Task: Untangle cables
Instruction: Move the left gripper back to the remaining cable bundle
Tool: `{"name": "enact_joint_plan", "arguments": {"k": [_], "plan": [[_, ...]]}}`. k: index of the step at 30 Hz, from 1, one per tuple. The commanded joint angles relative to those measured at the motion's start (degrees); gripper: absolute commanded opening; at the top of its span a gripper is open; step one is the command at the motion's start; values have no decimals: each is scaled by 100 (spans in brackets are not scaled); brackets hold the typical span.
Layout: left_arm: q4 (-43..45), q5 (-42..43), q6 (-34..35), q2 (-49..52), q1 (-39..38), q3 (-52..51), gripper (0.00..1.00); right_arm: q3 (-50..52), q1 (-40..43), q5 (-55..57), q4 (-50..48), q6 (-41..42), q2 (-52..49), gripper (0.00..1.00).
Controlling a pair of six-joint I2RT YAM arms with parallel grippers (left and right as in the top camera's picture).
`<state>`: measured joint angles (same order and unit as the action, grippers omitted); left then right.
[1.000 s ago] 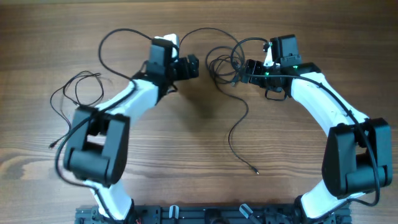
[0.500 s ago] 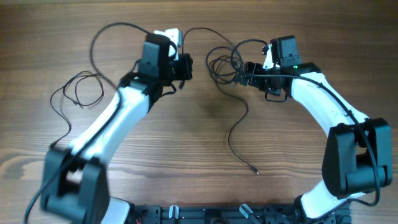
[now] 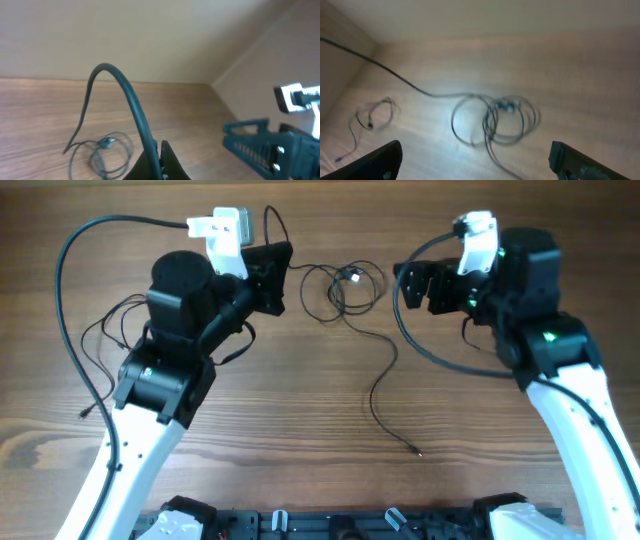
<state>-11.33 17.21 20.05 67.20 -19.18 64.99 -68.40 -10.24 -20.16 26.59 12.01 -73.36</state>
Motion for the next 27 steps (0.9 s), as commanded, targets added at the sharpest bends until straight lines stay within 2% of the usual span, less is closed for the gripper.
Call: {"name": "enact_joint_plan", "arguments": {"k": [1,3,7,11,14,20,24,27], "plan": [[361,901,-9,-313,-22,17,4,-92,24,-763,-125,-986,83,94],[1093,1043,210,-584,-22,17,4,-68,24,-1661,-68,-1655,55,88],[2238,1045,837,-929,-22,17,4,-13,-20,-1904,-155,-2017,-92,89],[2673,1043,918,-1027,-22,17,4,-11,-37,-3311,-470,-2485,-417,92],[2811,1040,920,-1025,-22,17,4,-11,-236,-3834,-544,-2562,-772,94],[2887,1043,920,-1025,-22,17,4,-11,-1064,-3886,-1005,-2852,-1635,96],[2868,1040,920,-1025,-22,17,4,-11,-1574,-3814,-1744,-2846,-2249,96],[2850,1043,920,-1025,-22,17,4,-11,-1893,-3357,-2459,-2830,-2730,100]]}}
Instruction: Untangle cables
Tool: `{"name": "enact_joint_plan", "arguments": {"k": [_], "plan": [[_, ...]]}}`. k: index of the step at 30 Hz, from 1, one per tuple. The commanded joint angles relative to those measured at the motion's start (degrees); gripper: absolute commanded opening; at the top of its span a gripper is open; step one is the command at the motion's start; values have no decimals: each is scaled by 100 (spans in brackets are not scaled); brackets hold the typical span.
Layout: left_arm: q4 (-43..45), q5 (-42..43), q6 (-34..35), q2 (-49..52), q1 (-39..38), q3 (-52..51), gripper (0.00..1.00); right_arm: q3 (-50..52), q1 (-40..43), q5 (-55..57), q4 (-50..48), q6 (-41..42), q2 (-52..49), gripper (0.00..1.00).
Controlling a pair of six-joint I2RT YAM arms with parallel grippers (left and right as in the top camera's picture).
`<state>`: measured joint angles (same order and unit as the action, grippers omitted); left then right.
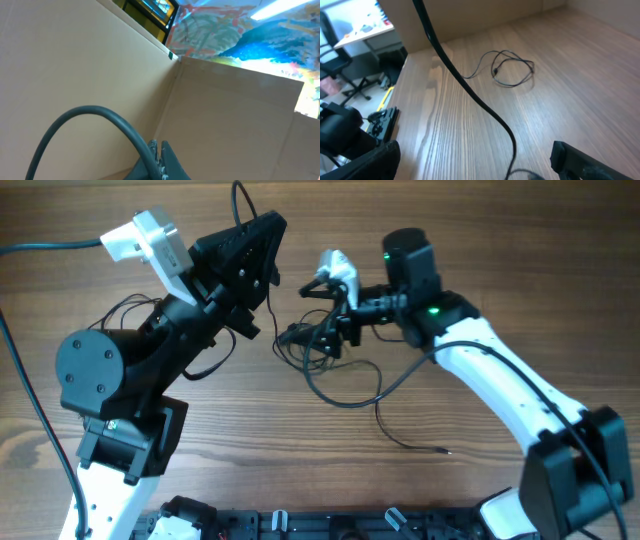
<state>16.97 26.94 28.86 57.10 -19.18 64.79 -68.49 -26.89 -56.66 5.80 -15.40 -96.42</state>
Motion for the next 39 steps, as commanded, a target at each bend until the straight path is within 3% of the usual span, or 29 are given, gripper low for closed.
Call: {"name": "enact_joint_plan", "arguments": {"k": [1,4,8,9,12,13,15,18,22,25,27,28,29,30,32,35,39], "plan": [[11,70,39,-15,-22,37,4,-2,-293,404,-518,-90,-518,100],[-83,70,37,-15,-20,37,4,-2,-511,660,-1040,-85,-813,99],[-136,68,37,-15,-20,37,4,-2,-761,1156,-1674,260,-1027,81],[-136,68,37,-15,-20,37,4,-2,-767,1250,-1694,258,-1027,70],[-144,68,35,-15,-13,37,4,-2,-763,1423,-1641,503,-1025,12],[-216,42,33,-15,24,37,4,-2,-763,1432,-1550,686,-1025,4],[-584,-297,33,-15,151,37,4,-2,-761,1478,-1296,1239,-1025,4],[-1718,-1478,35,9,404,37,4,-4,-758,1469,-767,2129,-1023,4],[-3077,-2702,35,229,588,37,4,-9,-745,1469,-275,2240,-850,4],[-3792,-2959,35,551,647,37,17,-120,-719,1521,-280,2308,-304,4],[-4063,-2955,35,739,649,37,19,-256,-721,1644,-275,2317,90,4],[-4177,-2938,37,822,651,37,33,-323,-721,1683,-278,2321,313,4],[-4282,-2938,35,894,651,37,61,-391,-721,1757,-275,2323,525,4],[-4350,-2938,35,935,651,37,76,-470,-721,1926,-275,2312,743,4],[-4538,-2935,35,979,651,37,91,-603,-721,2396,-326,2275,1064,4],[-4758,-2334,-2,981,651,37,97,-619,-721,2994,-625,1722,1303,4],[-4959,-824,-1137,981,651,37,98,-619,-721,3578,-892,1128,1250,4]]}}
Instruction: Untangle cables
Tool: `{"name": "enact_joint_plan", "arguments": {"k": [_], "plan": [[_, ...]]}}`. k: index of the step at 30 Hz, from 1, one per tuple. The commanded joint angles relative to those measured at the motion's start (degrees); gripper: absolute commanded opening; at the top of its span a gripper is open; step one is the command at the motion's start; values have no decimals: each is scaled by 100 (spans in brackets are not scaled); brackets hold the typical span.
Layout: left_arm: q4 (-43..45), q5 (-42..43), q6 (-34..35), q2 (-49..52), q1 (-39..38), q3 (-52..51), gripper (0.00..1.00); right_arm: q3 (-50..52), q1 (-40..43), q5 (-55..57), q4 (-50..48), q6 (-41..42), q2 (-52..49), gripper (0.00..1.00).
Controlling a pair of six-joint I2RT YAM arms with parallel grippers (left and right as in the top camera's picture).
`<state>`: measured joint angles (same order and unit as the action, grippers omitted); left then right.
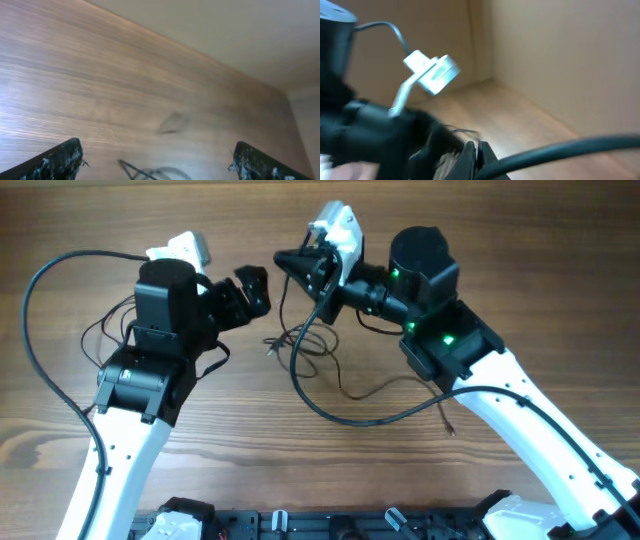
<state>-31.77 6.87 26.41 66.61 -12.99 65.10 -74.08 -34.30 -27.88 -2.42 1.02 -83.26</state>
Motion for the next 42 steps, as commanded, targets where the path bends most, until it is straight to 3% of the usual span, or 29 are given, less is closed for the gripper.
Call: {"name": "enact_joint_plan", "arguments": {"k": [1,3,11,26,28,29,30,31,33,36,40,41,42], "plan": [[-114,1469,-1064,33,31,7,96,-59,20,743,-72,-514,-81,4],[-197,1939,-1102,68,31,4,97,-59,20,754,-57,-485,-90,4],[-1156,1923,-597,881,26,4,100,-59,59,1606,-59,-186,-90,4],[-190,1687,485,2848,-39,-24,100,-59,59,1611,166,-212,-90,4],[-282,1685,345,3084,-39,-39,50,-59,85,1631,170,-212,-90,4],[-341,1685,251,3163,-39,-39,31,-59,114,1631,190,-212,-90,4],[-407,1639,103,3215,-37,-39,16,-59,168,1631,240,-212,-90,4],[-501,1493,-70,3230,-33,-39,14,-59,229,1633,304,-214,-90,4],[-761,896,-120,3230,-22,-37,20,-59,407,1633,474,-212,-90,4],[-1200,87,-116,3230,-22,-37,21,-59,802,1886,767,-170,-90,4],[-1325,-87,-98,3241,-22,-37,26,-59,1342,1878,1021,588,-90,4],[-1311,-42,-46,3241,-28,-37,42,-59,1456,1687,1091,809,-90,4],[-1283,70,-48,3241,-39,-37,66,-59,1521,1502,1156,925,-90,4]]}}
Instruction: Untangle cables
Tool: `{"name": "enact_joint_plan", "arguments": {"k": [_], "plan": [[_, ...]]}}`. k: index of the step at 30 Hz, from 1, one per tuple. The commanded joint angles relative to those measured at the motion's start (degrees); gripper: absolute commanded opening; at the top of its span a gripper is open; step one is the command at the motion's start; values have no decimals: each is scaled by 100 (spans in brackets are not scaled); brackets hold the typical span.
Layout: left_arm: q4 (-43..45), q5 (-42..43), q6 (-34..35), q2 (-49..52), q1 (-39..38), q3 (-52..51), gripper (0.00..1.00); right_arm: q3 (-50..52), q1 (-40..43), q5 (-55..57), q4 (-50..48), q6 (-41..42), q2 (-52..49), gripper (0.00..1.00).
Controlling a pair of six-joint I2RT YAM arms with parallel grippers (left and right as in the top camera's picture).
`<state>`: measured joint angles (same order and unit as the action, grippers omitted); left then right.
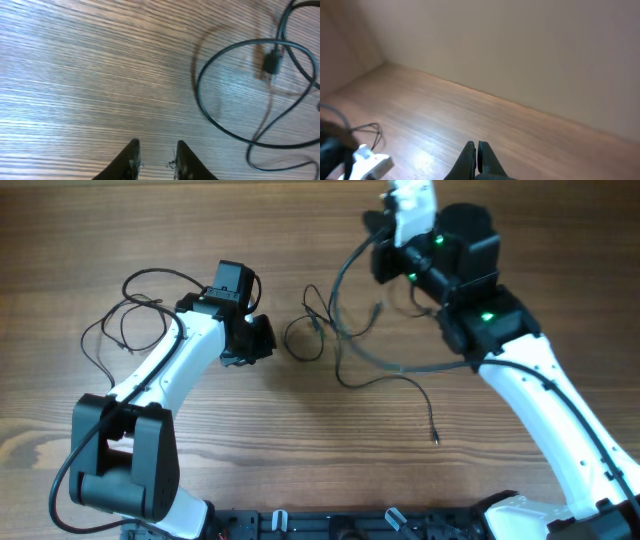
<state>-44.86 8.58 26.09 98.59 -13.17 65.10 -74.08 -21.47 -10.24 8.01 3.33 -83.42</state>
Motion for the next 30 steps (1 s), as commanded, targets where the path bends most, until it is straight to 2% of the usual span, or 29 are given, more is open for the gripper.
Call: {"name": "enact_joint_plan", "arguments": {"k": [1,2,3,4,6,7,8,10,18,19,20,21,22,23,24,25,30], "plan": [[98,107,-17,55,-22,-37,80,-59,286,-426,199,734,-74,4],[310,472,-15,70,-22,-37,95,-57,317,-505,337,732,-74,4],[494,776,-15,76,-22,-37,100,-57,317,-505,437,730,-74,4],[721,1058,-15,76,-22,-37,100,-57,317,-507,529,732,-74,4],[1038,1093,7,79,-63,-39,100,-57,317,-505,664,717,-74,4],[1150,1093,107,92,-101,-39,95,-57,317,-505,693,719,-74,4],[1217,1093,162,127,-155,-39,81,-57,319,-503,715,715,-74,4],[1250,1093,160,186,-262,-39,73,-57,319,-505,719,719,-74,4],[1528,911,157,737,-964,-39,72,-57,319,-459,741,717,-76,5],[1532,826,157,774,-997,-39,69,-57,319,-459,752,715,-76,9],[1537,732,157,800,-1040,-39,59,-57,319,-457,778,715,-79,22],[1532,647,157,815,-1071,-39,51,-57,319,-417,841,713,-81,49],[1532,566,153,817,-1080,-39,43,-57,319,-299,920,715,-90,60],[1534,542,153,817,-1084,-39,41,-57,319,-153,1003,717,-105,80],[1539,520,153,817,-1084,-39,45,-57,319,-17,1097,715,-136,92],[1537,481,155,820,-1084,-37,51,-52,319,74,1220,717,-177,99],[1547,455,153,826,-1084,-37,54,-48,319,127,1582,730,-533,100]]}}
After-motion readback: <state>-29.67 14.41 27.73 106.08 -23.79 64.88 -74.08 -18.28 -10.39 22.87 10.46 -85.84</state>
